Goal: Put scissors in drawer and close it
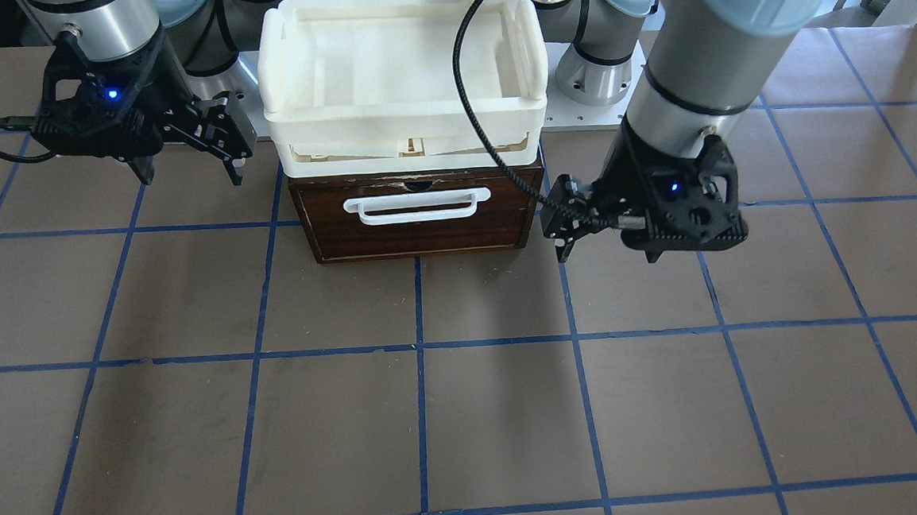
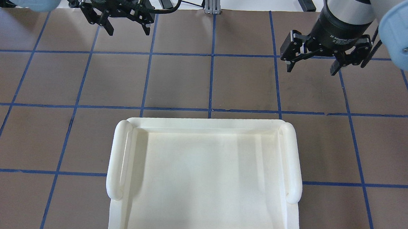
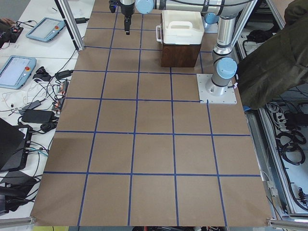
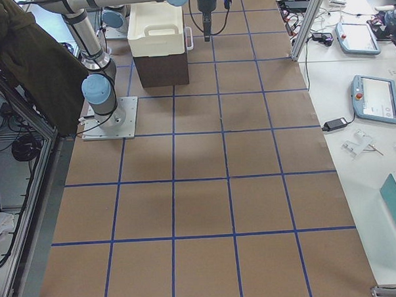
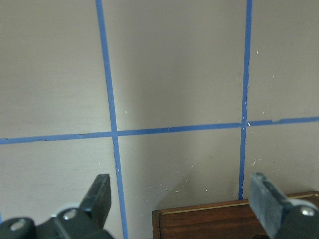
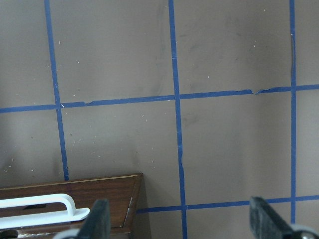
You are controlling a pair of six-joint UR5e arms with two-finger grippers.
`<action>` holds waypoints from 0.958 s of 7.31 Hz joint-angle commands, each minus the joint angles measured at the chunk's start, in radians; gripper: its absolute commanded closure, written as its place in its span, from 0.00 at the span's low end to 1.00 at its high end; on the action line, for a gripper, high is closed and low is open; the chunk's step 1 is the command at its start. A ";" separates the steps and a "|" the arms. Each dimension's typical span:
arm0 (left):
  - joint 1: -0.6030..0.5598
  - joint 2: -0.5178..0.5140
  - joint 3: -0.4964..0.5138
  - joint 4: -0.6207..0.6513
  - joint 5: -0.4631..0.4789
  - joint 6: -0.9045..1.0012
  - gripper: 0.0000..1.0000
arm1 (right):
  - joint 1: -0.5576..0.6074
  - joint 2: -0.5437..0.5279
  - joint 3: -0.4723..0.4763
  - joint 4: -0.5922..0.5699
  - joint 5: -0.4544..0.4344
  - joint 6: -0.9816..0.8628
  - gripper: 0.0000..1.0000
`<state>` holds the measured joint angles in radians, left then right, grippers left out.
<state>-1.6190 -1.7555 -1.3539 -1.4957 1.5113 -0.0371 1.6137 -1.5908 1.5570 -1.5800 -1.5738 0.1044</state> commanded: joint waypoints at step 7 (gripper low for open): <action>0.027 0.097 -0.070 -0.163 0.038 0.006 0.00 | 0.002 0.000 0.002 -0.002 0.003 0.012 0.00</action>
<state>-1.5998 -1.6398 -1.4230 -1.6087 1.5398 -0.0307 1.6151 -1.5907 1.5580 -1.5815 -1.5721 0.1127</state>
